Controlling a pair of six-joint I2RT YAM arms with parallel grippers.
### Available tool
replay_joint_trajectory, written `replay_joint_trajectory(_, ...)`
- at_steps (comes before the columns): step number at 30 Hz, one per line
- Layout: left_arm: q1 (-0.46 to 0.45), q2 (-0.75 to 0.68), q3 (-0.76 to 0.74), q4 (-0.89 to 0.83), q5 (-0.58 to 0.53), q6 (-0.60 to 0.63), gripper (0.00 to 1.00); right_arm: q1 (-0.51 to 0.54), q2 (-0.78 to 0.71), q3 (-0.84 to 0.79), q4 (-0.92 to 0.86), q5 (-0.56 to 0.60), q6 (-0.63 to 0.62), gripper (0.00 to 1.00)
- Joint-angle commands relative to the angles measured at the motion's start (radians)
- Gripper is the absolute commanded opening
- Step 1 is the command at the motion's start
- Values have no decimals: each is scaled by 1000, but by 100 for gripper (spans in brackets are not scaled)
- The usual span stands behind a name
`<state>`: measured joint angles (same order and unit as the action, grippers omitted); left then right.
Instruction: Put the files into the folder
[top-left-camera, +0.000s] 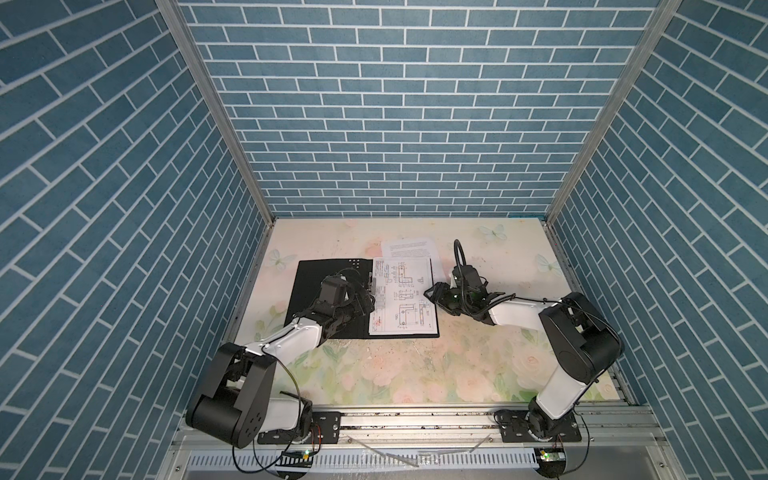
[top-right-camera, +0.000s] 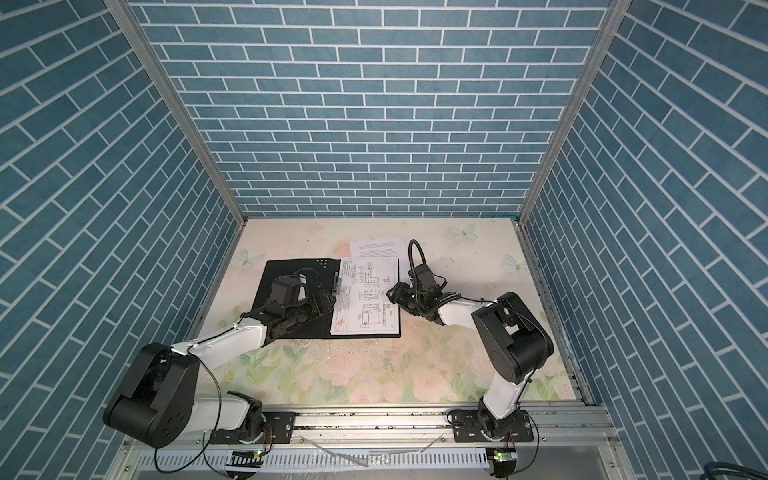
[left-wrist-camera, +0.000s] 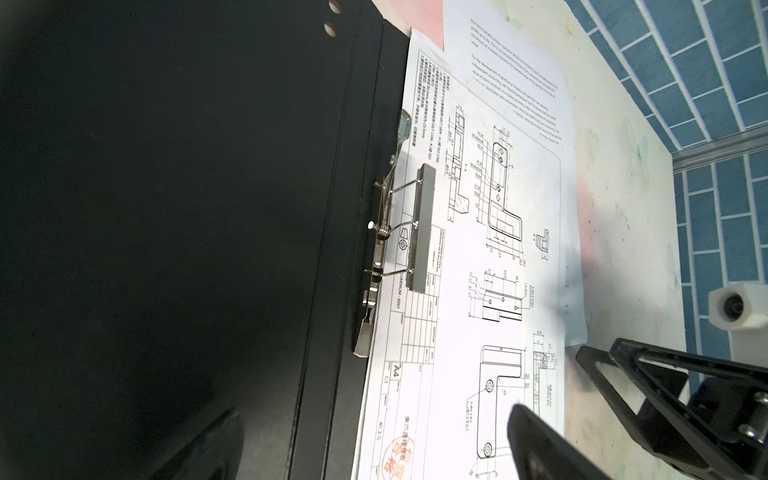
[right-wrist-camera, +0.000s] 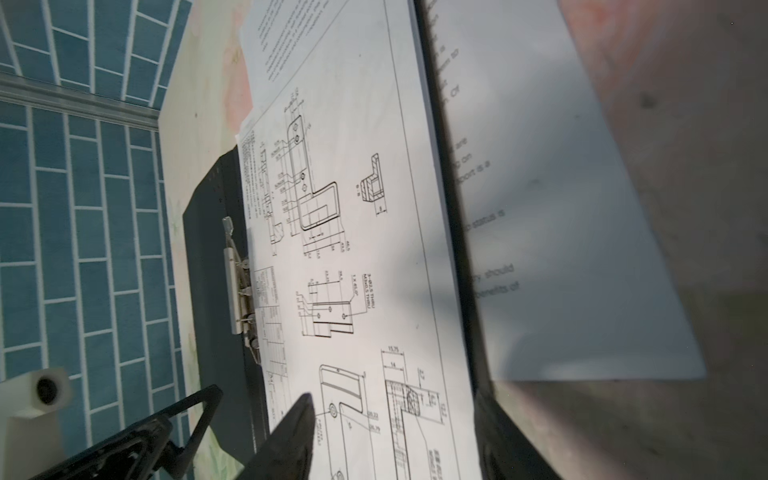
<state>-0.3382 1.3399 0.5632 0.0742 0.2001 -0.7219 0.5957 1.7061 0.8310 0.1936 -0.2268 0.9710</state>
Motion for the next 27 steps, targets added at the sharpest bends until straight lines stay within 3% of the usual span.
replay_joint_trajectory(1,6,-23,1,-26,-19,11,100,-11,-41,79,-162,92,-108,64)
replay_joint_trajectory(12,-7,-44,22,-48,-18,21,100,-53,45,213,-297,145,-258,64)
replay_joint_trajectory(18,-16,-56,73,-106,-40,63,100,-88,94,319,-432,204,-343,58)
replay_joint_trajectory(27,-16,104,348,-227,-51,213,100,-134,101,297,-415,146,-357,58)
